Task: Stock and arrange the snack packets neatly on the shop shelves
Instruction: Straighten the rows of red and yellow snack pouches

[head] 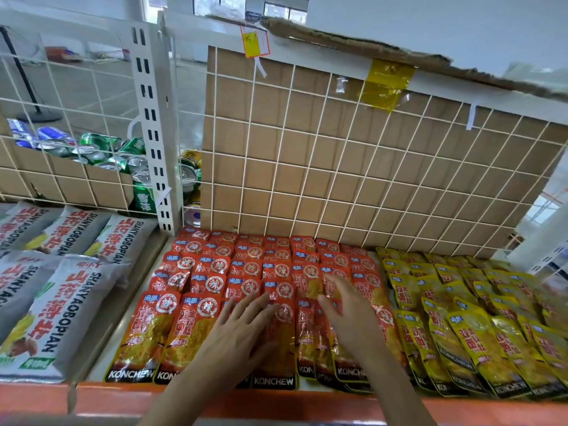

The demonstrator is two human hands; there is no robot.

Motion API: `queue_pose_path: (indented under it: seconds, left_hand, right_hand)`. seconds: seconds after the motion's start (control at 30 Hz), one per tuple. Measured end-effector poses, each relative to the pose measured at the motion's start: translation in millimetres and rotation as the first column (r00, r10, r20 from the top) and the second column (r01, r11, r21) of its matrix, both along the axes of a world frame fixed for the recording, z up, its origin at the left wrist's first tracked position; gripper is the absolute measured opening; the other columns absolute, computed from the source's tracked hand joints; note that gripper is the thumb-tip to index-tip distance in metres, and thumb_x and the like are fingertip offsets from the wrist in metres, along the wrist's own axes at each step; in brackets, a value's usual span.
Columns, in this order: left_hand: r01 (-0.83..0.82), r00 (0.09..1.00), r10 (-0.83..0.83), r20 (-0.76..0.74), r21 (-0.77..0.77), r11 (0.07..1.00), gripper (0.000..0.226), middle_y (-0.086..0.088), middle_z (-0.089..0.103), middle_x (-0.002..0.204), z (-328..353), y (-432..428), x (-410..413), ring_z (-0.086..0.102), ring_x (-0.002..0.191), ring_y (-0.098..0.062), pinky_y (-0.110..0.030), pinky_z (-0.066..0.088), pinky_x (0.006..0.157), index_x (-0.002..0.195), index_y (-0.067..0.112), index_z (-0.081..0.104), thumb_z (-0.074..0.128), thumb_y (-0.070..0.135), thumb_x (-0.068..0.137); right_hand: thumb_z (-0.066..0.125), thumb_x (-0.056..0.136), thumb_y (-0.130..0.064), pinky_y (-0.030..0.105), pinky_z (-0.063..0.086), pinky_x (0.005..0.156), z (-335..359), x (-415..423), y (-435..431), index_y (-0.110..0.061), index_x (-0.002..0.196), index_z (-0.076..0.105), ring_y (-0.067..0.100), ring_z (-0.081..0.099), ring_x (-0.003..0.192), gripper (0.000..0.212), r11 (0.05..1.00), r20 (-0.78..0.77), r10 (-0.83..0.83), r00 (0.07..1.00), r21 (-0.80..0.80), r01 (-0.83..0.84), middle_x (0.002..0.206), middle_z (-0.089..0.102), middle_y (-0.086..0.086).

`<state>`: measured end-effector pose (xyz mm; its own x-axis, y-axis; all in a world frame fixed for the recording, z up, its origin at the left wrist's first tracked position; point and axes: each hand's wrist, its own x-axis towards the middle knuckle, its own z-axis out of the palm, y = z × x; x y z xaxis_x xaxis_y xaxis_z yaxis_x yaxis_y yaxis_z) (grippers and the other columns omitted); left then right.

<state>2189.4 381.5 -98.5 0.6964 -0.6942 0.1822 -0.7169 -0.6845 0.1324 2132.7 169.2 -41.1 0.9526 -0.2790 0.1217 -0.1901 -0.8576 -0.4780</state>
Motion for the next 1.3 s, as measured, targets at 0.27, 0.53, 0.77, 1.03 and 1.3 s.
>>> queue_pose_path:
  seconds: [0.27,0.53,0.77,1.03,1.3]
  left_hand:
    - [0.091,0.992,-0.096,-0.077,-0.065,0.994,0.048,0.014,0.059,0.125,12,-35,-12,0.056,0.116,-0.008,-0.034,0.047,0.096,0.125,0.032,0.048,0.014,0.053,0.097]
    - [0.083,0.986,-0.099,-0.137,-0.118,0.990,0.045,0.023,0.055,0.123,15,-56,-32,0.041,0.120,0.001,-0.024,0.030,0.106,0.111,0.036,0.064,0.032,0.054,0.084]
    - [-0.068,0.969,-0.014,-0.246,-0.322,0.944,0.044,0.014,0.050,0.121,22,-74,-38,0.041,0.115,-0.006,-0.015,0.025,0.090,0.121,0.022,0.059,0.043,0.047,0.088]
    - [-0.288,0.849,0.069,-0.524,-0.350,0.891,0.028,0.006,0.064,0.109,29,-86,-43,0.059,0.093,-0.003,-0.015,0.049,0.085,0.117,0.017,0.059,0.062,0.019,0.089]
    - [-0.386,0.780,-0.004,-0.625,-0.487,0.783,0.026,0.009,0.067,0.088,31,-87,-45,0.067,0.078,-0.008,-0.030,0.058,0.071,0.094,0.032,0.060,0.063,0.008,0.086]
  right_hand:
    - [-0.009,0.048,-0.093,0.036,0.013,0.115,-14,-25,-20,-0.034,0.144,0.022,0.007,0.020,0.138,0.117,0.997,-0.189,-0.021,0.982,-0.078,0.006,0.151,0.021,-0.013]
    - [0.057,0.084,-0.053,0.032,0.025,0.111,-24,-29,-9,-0.035,0.143,0.025,0.010,0.015,0.141,0.069,0.992,-0.081,-0.023,0.996,0.120,0.032,0.154,0.008,-0.013]
    - [0.072,0.076,-0.040,0.019,0.027,0.107,-27,-31,-12,-0.031,0.134,0.041,0.007,0.029,0.133,0.066,0.977,0.041,-0.047,0.998,0.209,0.038,0.149,0.022,-0.009]
    - [0.065,0.082,-0.039,0.020,0.018,0.110,-30,-28,-12,-0.024,0.139,0.034,0.009,0.023,0.138,0.066,0.968,0.045,-0.013,0.999,0.250,0.002,0.150,0.025,-0.005]
    - [0.060,0.085,-0.045,0.017,0.023,0.103,-30,-28,-15,-0.023,0.142,0.028,0.001,0.027,0.127,0.069,0.947,0.080,-0.012,0.997,0.321,-0.014,0.145,0.029,-0.006]
